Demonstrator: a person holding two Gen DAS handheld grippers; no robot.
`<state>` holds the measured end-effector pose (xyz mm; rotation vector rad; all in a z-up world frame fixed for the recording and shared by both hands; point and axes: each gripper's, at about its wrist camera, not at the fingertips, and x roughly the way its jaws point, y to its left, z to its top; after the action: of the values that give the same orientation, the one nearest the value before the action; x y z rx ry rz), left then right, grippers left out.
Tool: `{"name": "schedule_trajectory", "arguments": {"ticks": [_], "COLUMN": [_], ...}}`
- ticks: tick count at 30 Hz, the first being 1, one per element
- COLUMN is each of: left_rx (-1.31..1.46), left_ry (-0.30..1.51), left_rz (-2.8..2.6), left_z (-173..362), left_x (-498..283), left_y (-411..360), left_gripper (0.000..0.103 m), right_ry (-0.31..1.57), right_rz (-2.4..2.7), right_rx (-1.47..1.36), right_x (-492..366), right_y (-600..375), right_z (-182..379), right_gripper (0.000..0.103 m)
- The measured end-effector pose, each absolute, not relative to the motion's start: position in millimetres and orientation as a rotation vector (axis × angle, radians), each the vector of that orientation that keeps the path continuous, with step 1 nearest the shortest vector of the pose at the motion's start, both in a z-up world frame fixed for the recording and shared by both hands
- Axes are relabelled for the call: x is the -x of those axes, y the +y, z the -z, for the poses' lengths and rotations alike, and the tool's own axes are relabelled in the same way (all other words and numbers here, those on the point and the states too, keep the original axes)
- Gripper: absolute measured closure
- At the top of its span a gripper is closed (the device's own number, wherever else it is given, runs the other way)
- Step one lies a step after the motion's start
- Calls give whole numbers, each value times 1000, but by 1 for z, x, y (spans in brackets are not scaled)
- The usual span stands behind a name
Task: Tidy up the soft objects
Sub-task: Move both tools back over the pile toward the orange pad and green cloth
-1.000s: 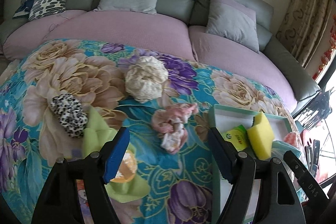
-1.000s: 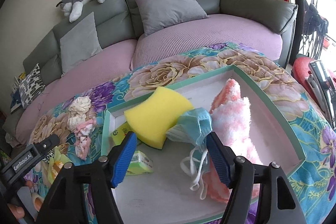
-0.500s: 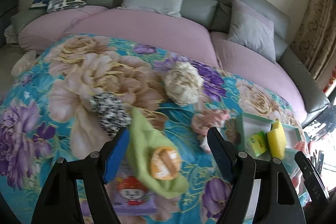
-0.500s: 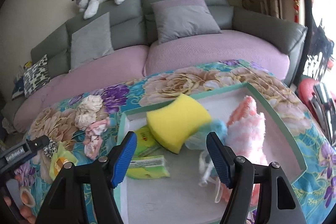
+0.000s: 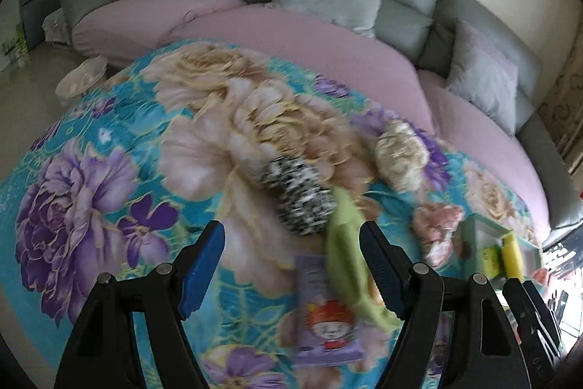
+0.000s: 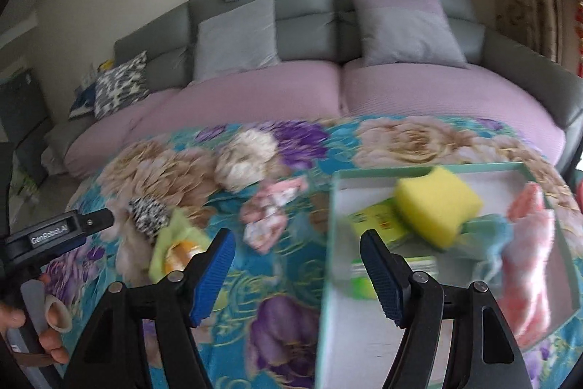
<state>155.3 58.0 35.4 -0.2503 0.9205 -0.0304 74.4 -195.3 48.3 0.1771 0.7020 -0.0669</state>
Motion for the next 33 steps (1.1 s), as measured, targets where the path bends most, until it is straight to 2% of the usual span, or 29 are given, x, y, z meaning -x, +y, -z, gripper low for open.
{"name": "schedule_trajectory", "arguments": {"ticks": [12, 33], "left_rx": [257, 329], "left_ry": [1021, 1087], "left_rz": [34, 20], "left_z": [-5, 19], "left_x": [-155, -169], "left_y": [74, 87], "left_gripper": [26, 26], "right_ry": [810, 896], "right_rz": [-67, -109], "right_rx": [-154, -209], "right_x": [-100, -128], "right_y": [-136, -111], "right_z": [-14, 19], "right_gripper": [28, 28]}}
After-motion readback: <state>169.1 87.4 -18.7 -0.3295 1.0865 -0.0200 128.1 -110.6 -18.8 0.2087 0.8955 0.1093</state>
